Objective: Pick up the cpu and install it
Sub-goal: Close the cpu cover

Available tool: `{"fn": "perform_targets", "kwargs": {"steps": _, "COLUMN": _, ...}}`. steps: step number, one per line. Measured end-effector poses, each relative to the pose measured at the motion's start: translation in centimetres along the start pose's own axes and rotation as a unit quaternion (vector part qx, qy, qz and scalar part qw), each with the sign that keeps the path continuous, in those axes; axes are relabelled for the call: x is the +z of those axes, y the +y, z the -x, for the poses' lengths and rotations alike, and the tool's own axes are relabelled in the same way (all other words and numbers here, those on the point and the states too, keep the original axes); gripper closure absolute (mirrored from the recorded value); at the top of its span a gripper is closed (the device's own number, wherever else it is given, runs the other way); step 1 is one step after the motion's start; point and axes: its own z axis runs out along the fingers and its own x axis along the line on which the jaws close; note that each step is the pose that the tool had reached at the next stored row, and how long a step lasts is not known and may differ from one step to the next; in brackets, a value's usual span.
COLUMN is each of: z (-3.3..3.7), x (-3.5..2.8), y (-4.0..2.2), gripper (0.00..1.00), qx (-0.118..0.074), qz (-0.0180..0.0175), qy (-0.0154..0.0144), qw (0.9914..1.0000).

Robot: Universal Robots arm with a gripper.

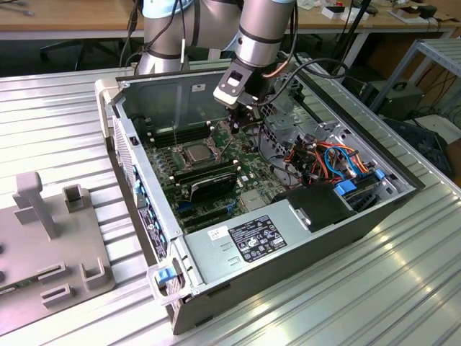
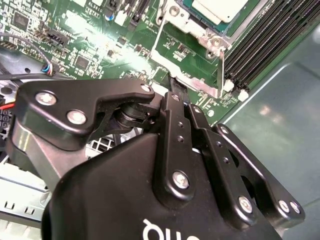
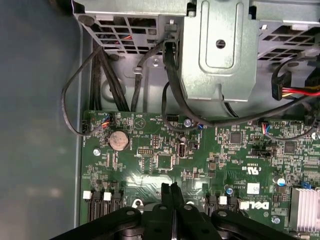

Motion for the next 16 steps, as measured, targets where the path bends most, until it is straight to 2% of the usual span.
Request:
{"fn": "perform_targets", "kwargs": {"steps": 5, "z": -0.02, "x": 0.00, "y": -0.62, "gripper": 0.89, "qx": 0.000, "qz": 0.0000, "qy": 0.0000, "qw": 1.00000}}
{"fn": "perform_targets", "kwargs": {"steps": 8, "z": -0.06, "x": -0.01, "y": -1.41, "gripper": 0.89, "qx": 0.000, "qz": 0.0001, "qy": 0.0000, "qw": 1.00000}}
{"fn": "perform_targets", "kwargs": {"steps": 14, "z": -0.09, "x": -0.01, "y": -2.16, "gripper": 0.89, "qx": 0.000, "qz": 0.0002, "qy": 0.0000, "qw": 1.00000}}
{"fn": "perform_targets", "kwargs": {"steps": 16, "z": -0.11, "x": -0.01, "y": -2.63, "gripper": 0.89, "qx": 0.000, "qz": 0.0003, "qy": 0.0000, "qw": 1.00000}}
